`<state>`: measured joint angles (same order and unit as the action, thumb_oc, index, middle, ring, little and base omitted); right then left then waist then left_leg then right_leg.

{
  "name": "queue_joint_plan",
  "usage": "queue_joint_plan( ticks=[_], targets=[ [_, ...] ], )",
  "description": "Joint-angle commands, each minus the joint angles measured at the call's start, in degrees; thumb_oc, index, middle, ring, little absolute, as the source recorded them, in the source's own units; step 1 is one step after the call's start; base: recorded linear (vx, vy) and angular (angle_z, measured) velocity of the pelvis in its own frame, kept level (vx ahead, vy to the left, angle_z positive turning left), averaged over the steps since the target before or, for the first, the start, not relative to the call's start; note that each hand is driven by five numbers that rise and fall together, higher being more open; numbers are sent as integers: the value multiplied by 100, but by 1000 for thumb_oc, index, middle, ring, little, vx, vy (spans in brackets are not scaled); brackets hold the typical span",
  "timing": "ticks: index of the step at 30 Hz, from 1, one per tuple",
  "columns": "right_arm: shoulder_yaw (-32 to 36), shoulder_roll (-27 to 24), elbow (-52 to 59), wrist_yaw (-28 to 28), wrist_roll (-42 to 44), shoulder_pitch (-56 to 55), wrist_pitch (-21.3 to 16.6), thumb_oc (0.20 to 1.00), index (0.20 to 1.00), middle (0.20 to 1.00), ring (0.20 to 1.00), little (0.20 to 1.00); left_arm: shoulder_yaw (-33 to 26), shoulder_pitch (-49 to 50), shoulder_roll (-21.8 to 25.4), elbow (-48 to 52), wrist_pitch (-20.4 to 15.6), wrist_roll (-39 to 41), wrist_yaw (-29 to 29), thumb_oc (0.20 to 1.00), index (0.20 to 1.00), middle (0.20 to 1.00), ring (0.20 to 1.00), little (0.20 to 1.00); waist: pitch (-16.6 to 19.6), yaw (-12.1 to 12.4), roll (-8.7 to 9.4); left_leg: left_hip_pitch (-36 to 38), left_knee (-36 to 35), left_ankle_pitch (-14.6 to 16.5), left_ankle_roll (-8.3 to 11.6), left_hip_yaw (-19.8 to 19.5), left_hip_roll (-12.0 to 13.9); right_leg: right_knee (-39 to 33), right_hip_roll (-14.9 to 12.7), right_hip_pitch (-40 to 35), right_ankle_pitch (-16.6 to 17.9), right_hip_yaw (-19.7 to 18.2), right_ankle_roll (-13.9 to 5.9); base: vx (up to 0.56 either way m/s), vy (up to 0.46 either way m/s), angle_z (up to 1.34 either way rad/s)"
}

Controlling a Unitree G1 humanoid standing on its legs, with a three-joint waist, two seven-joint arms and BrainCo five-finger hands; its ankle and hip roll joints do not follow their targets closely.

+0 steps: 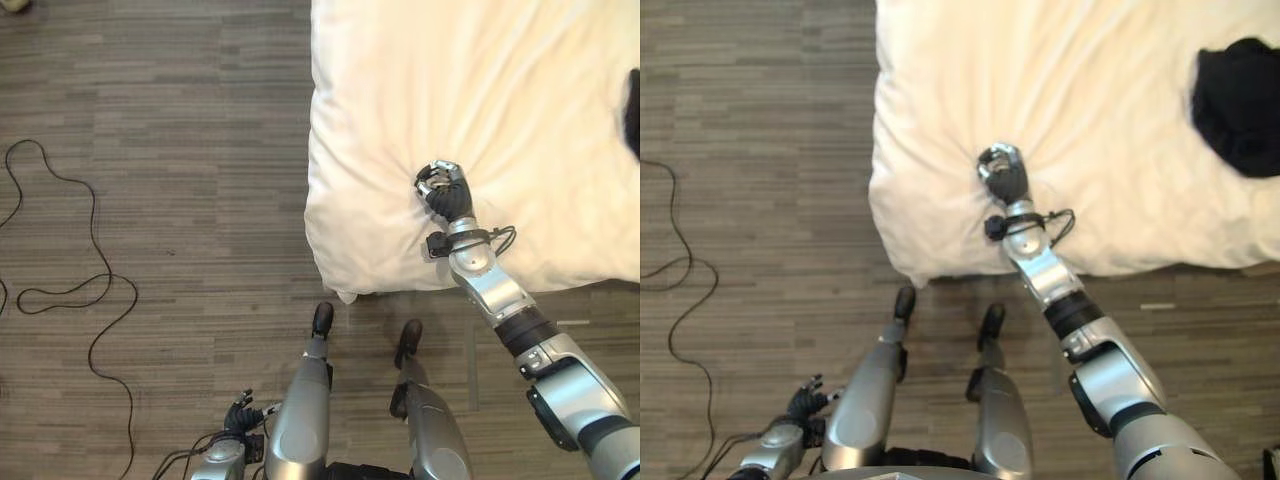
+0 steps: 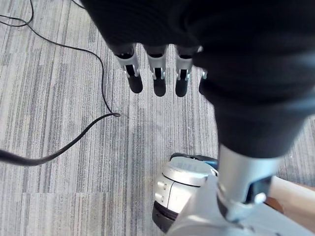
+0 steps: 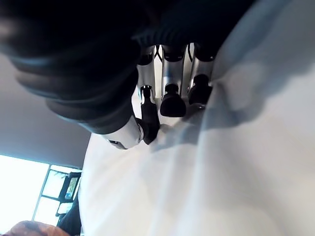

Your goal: Tidy up the quilt and then pick up the clothes from the bed and put them into the laundry hamper.

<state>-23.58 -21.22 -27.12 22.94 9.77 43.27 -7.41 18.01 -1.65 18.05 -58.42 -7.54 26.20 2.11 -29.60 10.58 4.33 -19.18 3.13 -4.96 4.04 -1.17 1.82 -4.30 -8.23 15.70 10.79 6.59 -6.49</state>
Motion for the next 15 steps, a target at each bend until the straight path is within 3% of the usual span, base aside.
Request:
queue_joint_plan(
  ticks=[1,4,5,7,12,15],
  targets=[
    [-6,-404,-826,-28,31,-163,250,200,200,200,200,200,200,75,-135,-35,-134,129,-58,1000,1000,1000,1000,1000,-19,44,-437,-179,95,610,-61,-467,-55,680,-426,61,-704,138,-447,-51,54,-7],
    [113,-474,-1147,125,227,-359,290,200,200,200,200,200,237,50,-158,5,-124,192,-97,1000,1000,1000,1000,1000,-19,-5,-530,-280,78,579,-79,-457,-75,747,-431,208,-716,135,-417,-39,41,6],
    [441,-547,-1478,296,436,-823,84,200,200,200,200,200,204,87,-191,-57,-149,226,-142,1000,1000,1000,1000,1000,-19,-94,-576,-259,7,585,-94,-409,-74,770,-398,258,-744,120,-384,-31,26,8],
    [537,-565,-1480,396,507,-988,79,200,200,200,200,200,171,101,-199,-68,-148,212,-138,1000,1000,1000,1000,1000,-19,-140,-566,-253,-9,583,-99,-397,-84,768,-387,269,-743,111,-380,-28,11,9],
    [984,-449,-1424,782,568,-2038,-120,200,200,200,200,200,2,231,-254,-160,-194,108,-26,1000,1000,1000,1000,1000,-19,-354,-429,61,-114,659,-114,-272,-53,678,-338,85,-714,16,-402,-14,-12,5],
    [1418,-397,-1455,799,625,-2982,-253,200,200,200,200,200,-220,340,-303,-299,-241,-32,120,1000,1000,1000,1000,1000,-19,-580,-281,693,-276,723,-101,-134,37,509,-318,-411,-662,-147,-470,26,-29,-8]
  ],
)
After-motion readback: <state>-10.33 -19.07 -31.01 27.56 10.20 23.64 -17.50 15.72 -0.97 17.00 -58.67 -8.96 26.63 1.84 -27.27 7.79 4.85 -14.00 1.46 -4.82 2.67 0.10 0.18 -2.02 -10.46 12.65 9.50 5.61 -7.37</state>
